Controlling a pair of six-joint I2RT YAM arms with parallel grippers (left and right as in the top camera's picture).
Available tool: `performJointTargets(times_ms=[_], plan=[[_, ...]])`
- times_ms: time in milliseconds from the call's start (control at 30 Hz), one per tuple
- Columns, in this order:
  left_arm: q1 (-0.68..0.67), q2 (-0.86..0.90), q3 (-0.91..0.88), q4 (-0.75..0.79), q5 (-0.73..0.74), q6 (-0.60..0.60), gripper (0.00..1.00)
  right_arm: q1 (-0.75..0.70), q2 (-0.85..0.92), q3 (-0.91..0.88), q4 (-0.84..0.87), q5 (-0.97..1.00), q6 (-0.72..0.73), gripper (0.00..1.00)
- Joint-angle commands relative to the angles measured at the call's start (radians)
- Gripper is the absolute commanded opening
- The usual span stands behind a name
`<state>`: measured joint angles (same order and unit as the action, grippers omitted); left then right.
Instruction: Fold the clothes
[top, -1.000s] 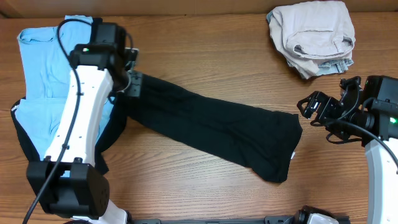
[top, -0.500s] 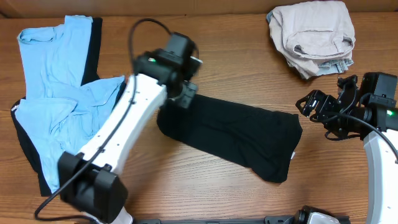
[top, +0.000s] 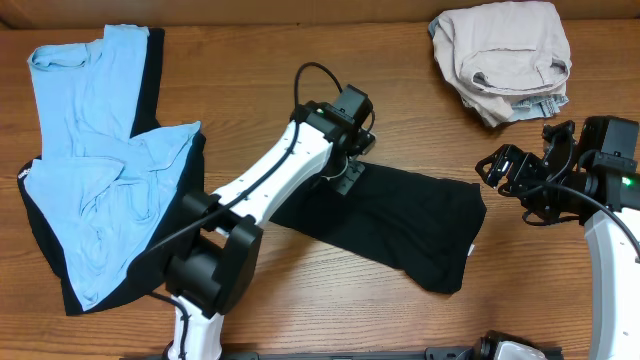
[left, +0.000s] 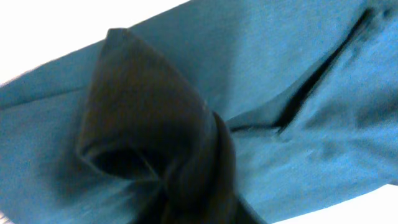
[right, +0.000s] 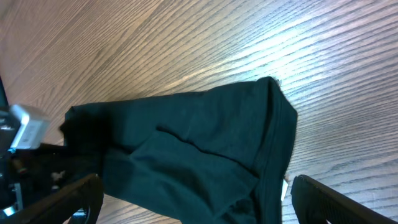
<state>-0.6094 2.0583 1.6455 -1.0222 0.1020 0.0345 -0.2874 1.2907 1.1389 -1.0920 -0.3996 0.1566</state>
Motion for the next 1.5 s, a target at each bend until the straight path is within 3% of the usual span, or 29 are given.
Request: performJointTargets(times_ms=[0, 33, 100, 367, 567, 933, 1300, 1467], plan=[[-0.027, 0.031, 0.020, 0.024, 0.096, 0.009, 0.38, 0.000, 0.000, 0.010, 0.005, 0.006, -0.008, 1.00], [-0.034, 0.031, 0.020, 0.035, 0.109, 0.008, 0.48, 0.000, 0.000, 0.010, 0.005, 0.006, -0.008, 1.00], [-0.044, 0.027, 0.023, 0.051, 0.122, -0.007, 0.54, 0.000, 0.001, 0.010, 0.005, 0.006, -0.008, 1.00], [-0.074, 0.027, 0.109, 0.037, 0.261, -0.013, 0.56, 0.000, 0.028, -0.013, 0.002, 0.006, -0.008, 1.00], [-0.078, 0.027, 0.232, -0.067, 0.317, -0.013, 0.57, 0.000, 0.090, -0.074, 0.006, 0.006, -0.008, 1.00], [-0.016, 0.027, 0.520, -0.290, 0.203, 0.004, 0.59, 0.000, 0.250, -0.231, 0.115, 0.005, 0.016, 0.98], [0.079, 0.027, 0.543, -0.365, 0.058, 0.004, 0.61, 0.023, 0.275, -0.414, 0.289, 0.005, 0.112, 0.86], [0.112, 0.027, 0.543, -0.373, 0.032, 0.004, 0.61, 0.098, 0.275, -0.483, 0.403, 0.002, 0.168, 0.75]])
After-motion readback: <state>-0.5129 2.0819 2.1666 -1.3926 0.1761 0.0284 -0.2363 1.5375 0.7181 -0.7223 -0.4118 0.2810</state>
